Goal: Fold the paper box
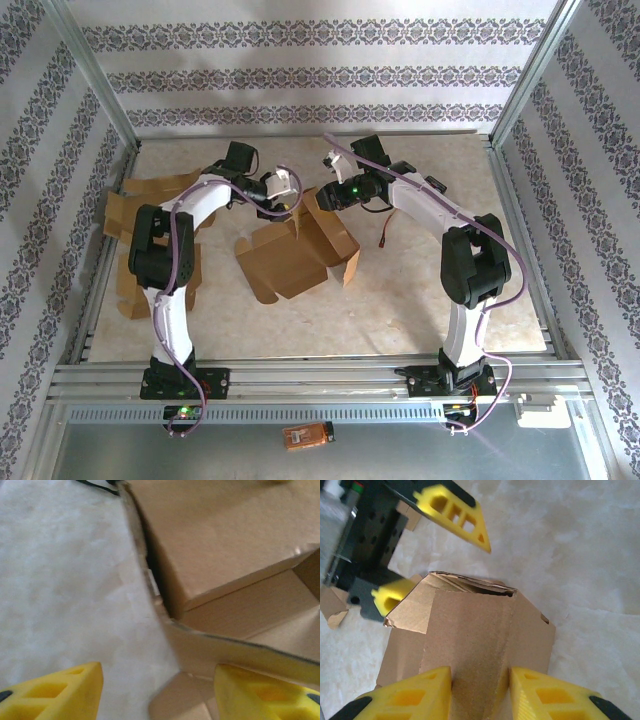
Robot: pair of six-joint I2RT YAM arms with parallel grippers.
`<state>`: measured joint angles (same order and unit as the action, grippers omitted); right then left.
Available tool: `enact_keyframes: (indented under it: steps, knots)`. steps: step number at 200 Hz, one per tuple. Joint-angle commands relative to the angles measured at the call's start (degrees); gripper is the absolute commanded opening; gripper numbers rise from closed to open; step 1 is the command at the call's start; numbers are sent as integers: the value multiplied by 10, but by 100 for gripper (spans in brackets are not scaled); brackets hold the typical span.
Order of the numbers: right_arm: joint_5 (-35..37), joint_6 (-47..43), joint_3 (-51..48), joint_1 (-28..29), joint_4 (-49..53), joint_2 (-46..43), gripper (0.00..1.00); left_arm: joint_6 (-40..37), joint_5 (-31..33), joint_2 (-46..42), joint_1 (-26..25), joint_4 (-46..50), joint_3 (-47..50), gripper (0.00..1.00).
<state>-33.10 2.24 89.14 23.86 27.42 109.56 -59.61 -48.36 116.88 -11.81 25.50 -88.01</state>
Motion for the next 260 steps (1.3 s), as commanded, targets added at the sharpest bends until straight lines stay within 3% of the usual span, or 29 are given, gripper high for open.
enact_keyframes:
  steps: [1,45,108,168,191,241,260]
  knots:
    - [1,-16,1,2,27,20,36,-14,-51,8,-13,31,-15,61]
    - [-1,-17,3,2,27,24,36,9,-83,13,-23,11,-16,61]
    - [-10,-16,-2,3,29,26,36,41,-6,42,-51,-52,-12,52]
    - [-37,7,-4,-6,19,5,41,123,20,24,-64,-184,49,31]
    - [-39,35,-7,-10,2,-16,52,166,38,9,-66,-220,69,22]
    - [-7,42,-56,-11,-20,-63,75,274,97,0,-72,-175,55,21]
    - [13,34,-71,-10,-17,-62,78,322,104,4,-74,-153,44,20]
